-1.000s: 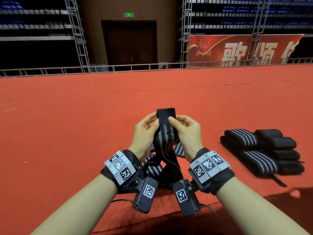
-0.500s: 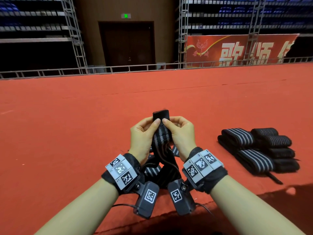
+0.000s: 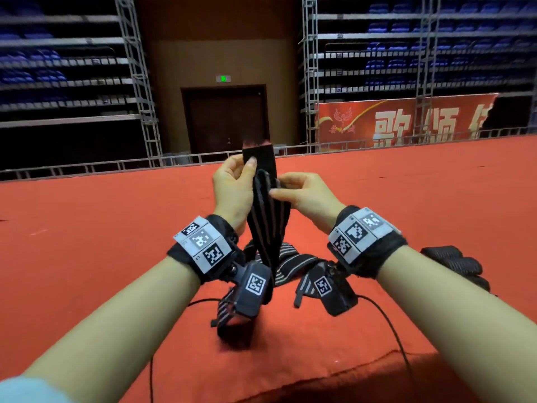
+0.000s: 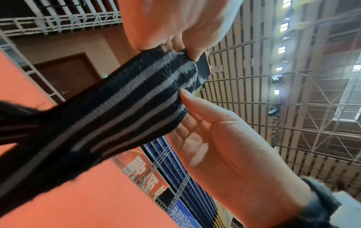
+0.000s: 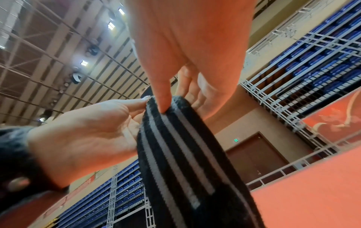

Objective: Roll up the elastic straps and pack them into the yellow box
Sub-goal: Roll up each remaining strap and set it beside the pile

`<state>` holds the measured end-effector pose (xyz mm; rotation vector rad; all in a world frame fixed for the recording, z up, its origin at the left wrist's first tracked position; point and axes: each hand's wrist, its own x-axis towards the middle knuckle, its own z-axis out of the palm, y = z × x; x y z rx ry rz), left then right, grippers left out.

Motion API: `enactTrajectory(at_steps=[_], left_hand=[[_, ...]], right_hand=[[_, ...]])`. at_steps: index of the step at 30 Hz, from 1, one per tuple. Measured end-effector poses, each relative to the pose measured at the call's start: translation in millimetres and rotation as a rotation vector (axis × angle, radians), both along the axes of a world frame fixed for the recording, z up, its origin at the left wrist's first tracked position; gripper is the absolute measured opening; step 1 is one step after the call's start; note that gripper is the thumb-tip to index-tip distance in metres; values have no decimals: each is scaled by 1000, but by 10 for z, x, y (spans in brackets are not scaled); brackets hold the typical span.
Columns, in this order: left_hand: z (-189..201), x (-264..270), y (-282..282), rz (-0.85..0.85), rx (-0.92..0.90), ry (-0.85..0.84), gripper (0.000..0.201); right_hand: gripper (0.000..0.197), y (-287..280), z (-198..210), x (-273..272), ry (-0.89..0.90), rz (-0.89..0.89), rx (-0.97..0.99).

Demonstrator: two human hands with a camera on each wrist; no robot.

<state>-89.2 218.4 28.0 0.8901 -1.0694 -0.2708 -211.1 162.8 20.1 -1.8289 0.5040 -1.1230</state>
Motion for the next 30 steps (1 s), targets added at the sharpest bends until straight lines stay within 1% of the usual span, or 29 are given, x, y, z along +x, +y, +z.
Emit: enactTrajectory(at_steps=[3, 6, 9, 11, 13, 15, 17, 18, 20, 21, 22, 24, 26, 27, 28, 30], left_hand=[[444, 12, 120, 105, -45, -91, 12], [806, -4, 261, 141, -72, -164, 11], [1088, -19, 371, 184, -115, -168, 10], [1257, -35, 426, 176, -135, -156, 9], [1396, -83, 486, 166, -157, -147, 11], [1460, -142, 510, 164, -168, -158, 15], [1427, -191, 494, 166, -154, -191, 14], [1381, -192, 456, 156, -136, -193, 13], [1213, -211, 394, 102, -67, -143, 16], [1105, -237, 368, 76, -31, -115, 20], [996, -256, 330, 53, 1, -103, 22], [785, -303, 297, 25, 65, -107, 19], [617, -317, 324, -8, 135, -87, 16], [540, -316, 367, -72, 170, -57, 17], [452, -307, 410, -174, 212, -29, 21], [216, -321, 478, -394, 306, -2, 38]], right_hand=[[26, 152, 372, 21, -32, -50, -126], [24, 245, 651, 41, -57, -101, -205], [28, 334, 903, 24, -106, -141, -285], [33, 433, 1082, -24, -123, -160, -309], [30, 505, 1214, -99, -141, -186, -337], [22, 528, 1261, -178, -156, -219, -364], [16, 543, 1214, -263, -106, -211, -337], [19, 554, 1166, -299, -57, -188, -304], [41, 569, 1003, -354, 46, -158, -219], [46, 584, 881, -364, 62, -138, -169], [46, 602, 750, -360, 43, -106, -118], [35, 585, 463, -321, -30, -26, -26], [33, 542, 232, -296, -88, 45, 58], [36, 503, 143, -290, -110, 63, 104], [37, 476, 75, -290, -133, 79, 148], [35, 420, -30, -288, -167, 106, 179]])
